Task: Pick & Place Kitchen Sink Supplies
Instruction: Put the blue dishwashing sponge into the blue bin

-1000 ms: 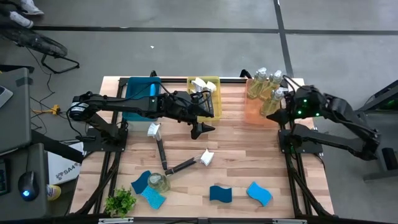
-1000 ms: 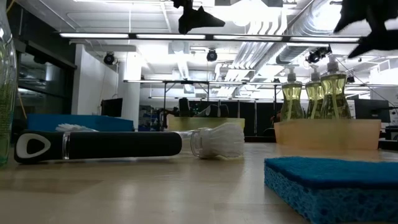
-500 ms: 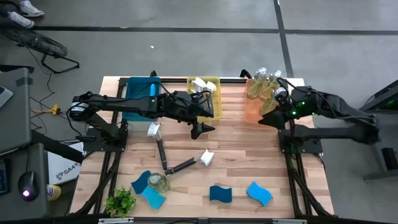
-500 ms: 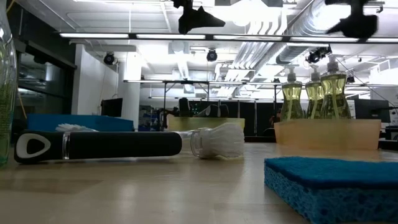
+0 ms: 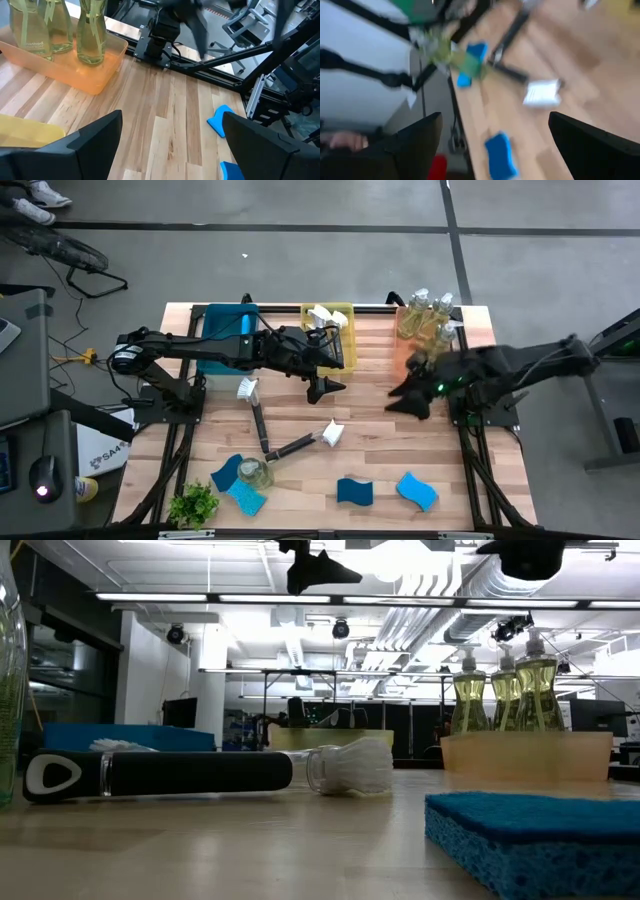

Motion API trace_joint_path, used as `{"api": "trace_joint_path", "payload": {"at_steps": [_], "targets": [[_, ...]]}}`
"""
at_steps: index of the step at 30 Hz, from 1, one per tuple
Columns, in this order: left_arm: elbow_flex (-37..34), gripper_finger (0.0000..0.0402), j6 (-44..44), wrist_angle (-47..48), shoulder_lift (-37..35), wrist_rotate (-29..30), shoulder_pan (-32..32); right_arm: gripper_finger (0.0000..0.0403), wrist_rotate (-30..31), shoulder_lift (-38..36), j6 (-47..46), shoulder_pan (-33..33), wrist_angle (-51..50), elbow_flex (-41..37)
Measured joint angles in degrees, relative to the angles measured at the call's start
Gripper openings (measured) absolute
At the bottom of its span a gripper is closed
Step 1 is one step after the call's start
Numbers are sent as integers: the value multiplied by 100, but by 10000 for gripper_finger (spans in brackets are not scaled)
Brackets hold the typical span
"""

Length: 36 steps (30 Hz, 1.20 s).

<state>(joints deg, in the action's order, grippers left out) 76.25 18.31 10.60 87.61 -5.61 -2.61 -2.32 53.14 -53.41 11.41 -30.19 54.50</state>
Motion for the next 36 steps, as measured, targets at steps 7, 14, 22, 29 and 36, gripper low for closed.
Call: {"api": "trace_joint_path", "payload": {"at_steps": [7,14,22,29,36], "targets": [[0,337,0,-1,0,0,2,360,-276,871,-870,992,-15,0],[0,337,0,-1,0,2,1,360,-250,1408,-1826,1822,-34,0],[0,337,0,1,0,2,1,360,-248,2147,-2794,2728,-258,0],[0,337,-2,1,0,0,2,360,-248,2941,-3121,3121,-829,0],[0,337,-2,1,0,1,1,360,-292,3541,-3173,3151,-892,0]]}}
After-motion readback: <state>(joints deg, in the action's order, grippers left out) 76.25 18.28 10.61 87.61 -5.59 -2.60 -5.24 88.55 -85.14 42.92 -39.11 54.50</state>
